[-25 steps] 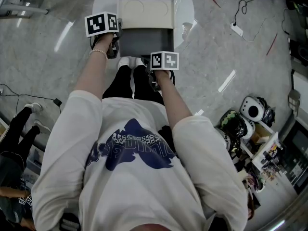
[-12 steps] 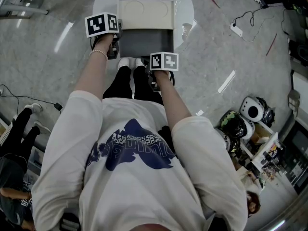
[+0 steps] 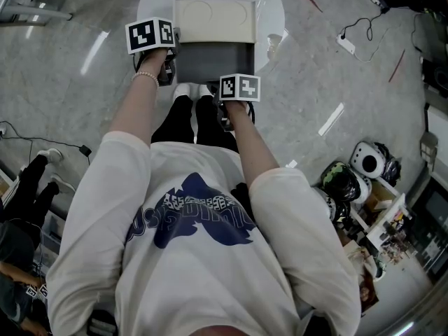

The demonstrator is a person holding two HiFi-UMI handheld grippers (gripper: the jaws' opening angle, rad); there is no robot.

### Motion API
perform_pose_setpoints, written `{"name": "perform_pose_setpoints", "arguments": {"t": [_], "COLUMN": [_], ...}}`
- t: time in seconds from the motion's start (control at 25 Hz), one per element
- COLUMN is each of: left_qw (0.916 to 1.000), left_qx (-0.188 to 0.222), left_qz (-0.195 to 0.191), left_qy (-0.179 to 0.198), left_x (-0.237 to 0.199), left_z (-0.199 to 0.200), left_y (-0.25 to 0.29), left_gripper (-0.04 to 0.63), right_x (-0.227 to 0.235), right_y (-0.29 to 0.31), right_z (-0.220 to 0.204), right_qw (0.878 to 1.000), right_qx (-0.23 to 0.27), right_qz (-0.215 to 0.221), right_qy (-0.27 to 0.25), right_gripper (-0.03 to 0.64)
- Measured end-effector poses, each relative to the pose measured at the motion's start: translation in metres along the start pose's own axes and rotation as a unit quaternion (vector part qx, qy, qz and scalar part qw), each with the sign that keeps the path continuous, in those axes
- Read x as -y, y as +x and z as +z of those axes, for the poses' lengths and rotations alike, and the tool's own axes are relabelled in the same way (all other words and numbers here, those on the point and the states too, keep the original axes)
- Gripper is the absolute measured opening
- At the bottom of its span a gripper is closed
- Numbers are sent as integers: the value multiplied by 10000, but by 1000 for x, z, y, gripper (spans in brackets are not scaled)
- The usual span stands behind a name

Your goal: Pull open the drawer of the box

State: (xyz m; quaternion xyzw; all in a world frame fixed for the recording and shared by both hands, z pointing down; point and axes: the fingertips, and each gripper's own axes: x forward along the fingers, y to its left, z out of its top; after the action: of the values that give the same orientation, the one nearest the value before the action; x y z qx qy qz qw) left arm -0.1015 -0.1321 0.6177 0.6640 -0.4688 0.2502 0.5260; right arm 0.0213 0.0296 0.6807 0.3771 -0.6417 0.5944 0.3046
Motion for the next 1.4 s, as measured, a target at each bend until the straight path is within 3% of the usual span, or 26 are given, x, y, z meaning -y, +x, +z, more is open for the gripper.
{"name": "perform_pose_setpoints", "arguments": {"t": [0.84,0.92,1.04,1.24,1.4], "left_qw": [10000,10000,9998,9991,9969], "left_qx": [2,9,53,202,698], "left_qz": [-7,-2,-26,-231,-160], "left_qy": [23,78,215,284,328], "left_x": [3,5,8,12,12], "left_z": [1,1,1,-2,3], "left_y": [-2,-2,-1,-5,-34], "left_gripper": [69,69,69,103,115], "right_x": [1,-1,-6,-2,1], "right_y": [1,-2,-10,-48,-106], "right_z": [2,1,-4,-21,-5], "right_qw": [9999,9997,9986,9954,9877], "right_qx": [45,80,-28,-172,356], "right_qz": [99,224,522,919,1402], "right_qy": [-22,25,92,199,594], "right_gripper": [71,109,232,238,238]}}
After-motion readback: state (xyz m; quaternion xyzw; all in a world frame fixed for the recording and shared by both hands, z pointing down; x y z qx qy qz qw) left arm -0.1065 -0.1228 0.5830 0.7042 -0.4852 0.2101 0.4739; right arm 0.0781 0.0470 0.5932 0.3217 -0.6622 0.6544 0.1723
